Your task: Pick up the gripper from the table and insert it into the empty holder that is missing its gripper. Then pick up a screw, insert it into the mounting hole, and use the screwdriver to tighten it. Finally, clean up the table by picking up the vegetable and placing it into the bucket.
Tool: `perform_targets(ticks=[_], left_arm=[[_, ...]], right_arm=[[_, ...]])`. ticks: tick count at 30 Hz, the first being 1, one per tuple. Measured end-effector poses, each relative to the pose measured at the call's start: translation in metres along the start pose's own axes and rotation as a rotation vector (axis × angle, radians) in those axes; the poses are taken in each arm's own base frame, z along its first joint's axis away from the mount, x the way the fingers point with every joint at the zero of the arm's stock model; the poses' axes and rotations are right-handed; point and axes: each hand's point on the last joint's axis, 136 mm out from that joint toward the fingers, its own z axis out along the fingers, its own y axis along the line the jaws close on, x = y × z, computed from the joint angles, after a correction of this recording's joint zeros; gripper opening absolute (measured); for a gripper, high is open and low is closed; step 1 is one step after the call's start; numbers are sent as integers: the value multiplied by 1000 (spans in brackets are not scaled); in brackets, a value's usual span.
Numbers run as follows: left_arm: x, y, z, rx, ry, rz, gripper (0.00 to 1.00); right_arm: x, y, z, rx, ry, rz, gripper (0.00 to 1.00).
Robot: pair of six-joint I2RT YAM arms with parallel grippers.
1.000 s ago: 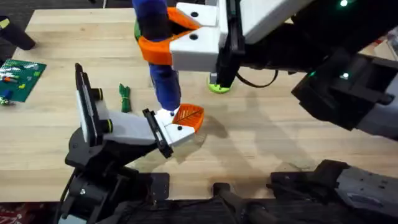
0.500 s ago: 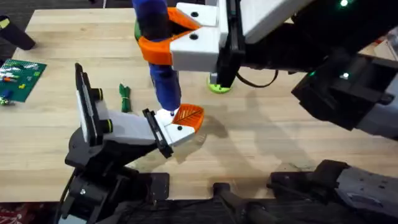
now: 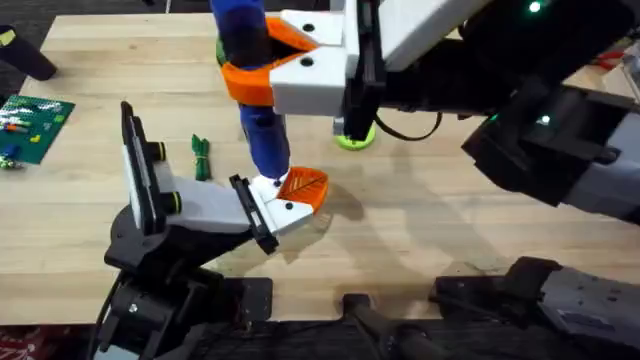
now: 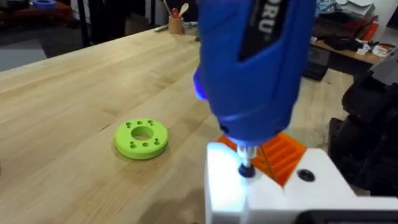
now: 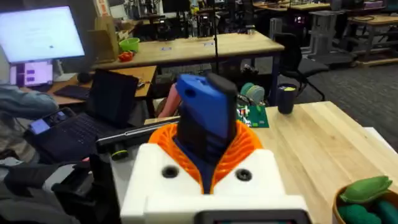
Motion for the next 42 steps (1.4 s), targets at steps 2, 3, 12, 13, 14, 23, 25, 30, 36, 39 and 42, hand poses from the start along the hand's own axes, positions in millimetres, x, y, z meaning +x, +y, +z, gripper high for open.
perform_targets(ticks=[2, 3, 12, 13, 14, 23, 25, 30, 36, 39, 42], left_arm=[[0, 0, 0, 0, 0, 0, 13], [0, 0, 0, 0, 0, 0, 13], [0, 0, 0, 0, 0, 0, 13], [0, 0, 0, 0, 0, 0, 13], [0, 0, 0, 0, 0, 0, 13], [0, 0, 0, 0, 0, 0, 13], [0, 0, 0, 0, 0, 0, 13], [0, 0, 0, 0, 0, 0, 13], [0, 0, 0, 0, 0, 0, 13], [0, 0, 0, 0, 0, 0, 13], [0, 0, 0, 0, 0, 0, 13]], right_arm=[[0, 0, 0, 0, 0, 0, 49], [0, 0, 0, 0, 0, 0, 49], [0, 0, 0, 0, 0, 0, 49], [0, 0, 0, 0, 0, 0, 49], [0, 0, 0, -1, 0, 0, 49], [-10, 2, 0, -6, -32, -29, 49], [-22, 2, 2, -10, -51, -46, 49], [-74, 8, 6, -23, -131, -117, 49], [-84, 9, 7, -23, -114, -147, 49], [-71, 6, 8, -16, -65, -152, 49], [-56, 3, 9, -9, -8, -189, 49]])
